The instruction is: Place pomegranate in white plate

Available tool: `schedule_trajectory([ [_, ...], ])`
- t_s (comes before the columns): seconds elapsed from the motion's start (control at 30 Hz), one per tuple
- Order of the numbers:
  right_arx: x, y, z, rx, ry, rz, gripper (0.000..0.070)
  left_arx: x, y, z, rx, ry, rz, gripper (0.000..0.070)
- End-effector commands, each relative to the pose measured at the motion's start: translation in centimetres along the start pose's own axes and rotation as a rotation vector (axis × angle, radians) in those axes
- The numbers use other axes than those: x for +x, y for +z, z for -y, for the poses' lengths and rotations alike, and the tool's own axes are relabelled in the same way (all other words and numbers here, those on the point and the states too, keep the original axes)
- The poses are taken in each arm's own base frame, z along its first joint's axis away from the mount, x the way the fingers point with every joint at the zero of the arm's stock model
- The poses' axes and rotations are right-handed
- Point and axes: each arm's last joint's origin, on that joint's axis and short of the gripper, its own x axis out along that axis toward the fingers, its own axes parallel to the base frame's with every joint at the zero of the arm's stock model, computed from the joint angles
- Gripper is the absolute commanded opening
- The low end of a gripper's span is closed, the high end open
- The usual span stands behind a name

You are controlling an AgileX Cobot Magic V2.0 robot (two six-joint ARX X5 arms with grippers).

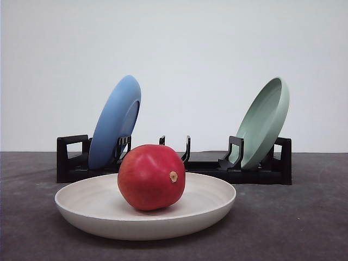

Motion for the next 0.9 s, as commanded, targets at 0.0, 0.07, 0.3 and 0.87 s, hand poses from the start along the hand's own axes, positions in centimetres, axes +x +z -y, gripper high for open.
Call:
schedule_trajectory([
  [0.0,0.02,-0.08,0.10,0.004,-0.012,0.004,0.0023,0.09,-0.33,-0.03,-0.004,0.008,-0.011,0.0000],
  [0.07,0.02,-0.07,0.15,0.004,-0.018,0.004,0.0023,0.09,-0.33,-0.03,-0.004,0.007,-0.011,0.0000],
  [0.3,0.02,-0.06,0.11,0.009,-0.011,0.004,0.0023,0.09,-0.33,-0.03,-0.004,0.007,-0.011,0.0000],
  [0.87,0.02,-0.06,0.11,0.009,-0.010,0.004,0.0023,0.09,-0.33,-0.03,-0.004,0.008,-0.011,0.0000],
])
